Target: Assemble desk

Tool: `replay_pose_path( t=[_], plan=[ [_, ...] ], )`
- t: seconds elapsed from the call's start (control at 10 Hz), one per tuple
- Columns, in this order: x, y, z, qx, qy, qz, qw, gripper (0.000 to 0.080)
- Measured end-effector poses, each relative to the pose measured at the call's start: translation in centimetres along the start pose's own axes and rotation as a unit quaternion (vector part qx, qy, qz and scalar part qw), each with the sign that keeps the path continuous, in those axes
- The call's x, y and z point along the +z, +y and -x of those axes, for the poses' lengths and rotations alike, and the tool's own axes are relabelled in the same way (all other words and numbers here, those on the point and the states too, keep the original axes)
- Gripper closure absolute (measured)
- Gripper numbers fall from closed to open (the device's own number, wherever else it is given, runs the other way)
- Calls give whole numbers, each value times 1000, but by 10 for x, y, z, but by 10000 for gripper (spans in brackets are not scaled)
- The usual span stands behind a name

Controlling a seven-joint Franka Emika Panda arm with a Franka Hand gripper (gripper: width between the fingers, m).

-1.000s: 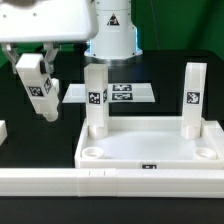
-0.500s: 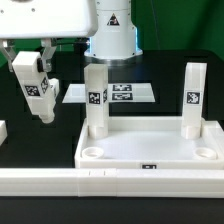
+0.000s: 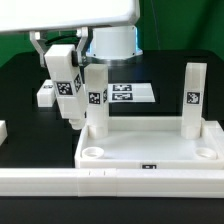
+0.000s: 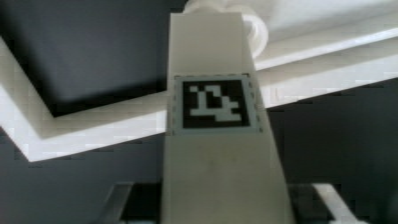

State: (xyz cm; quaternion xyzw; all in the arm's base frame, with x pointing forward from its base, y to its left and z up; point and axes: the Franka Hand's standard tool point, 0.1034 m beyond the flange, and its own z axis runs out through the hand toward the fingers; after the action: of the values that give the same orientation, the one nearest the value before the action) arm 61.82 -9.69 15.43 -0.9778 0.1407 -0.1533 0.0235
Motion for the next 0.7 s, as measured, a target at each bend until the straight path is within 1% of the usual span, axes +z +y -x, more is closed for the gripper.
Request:
replay_pose_path(
  t=[0.2, 0.3, 0.5, 0.6, 0.7],
  plan=[
    [0, 1, 0, 0, 0, 0, 1000, 509],
    [0, -4, 0, 8, 0, 0, 1000, 509],
    [0, -56, 0, 14, 3, -15, 1000, 509],
    [2, -80, 0, 14, 2, -17, 1000, 509],
    [5, -92, 0, 12, 2, -20, 1000, 509]
  ],
)
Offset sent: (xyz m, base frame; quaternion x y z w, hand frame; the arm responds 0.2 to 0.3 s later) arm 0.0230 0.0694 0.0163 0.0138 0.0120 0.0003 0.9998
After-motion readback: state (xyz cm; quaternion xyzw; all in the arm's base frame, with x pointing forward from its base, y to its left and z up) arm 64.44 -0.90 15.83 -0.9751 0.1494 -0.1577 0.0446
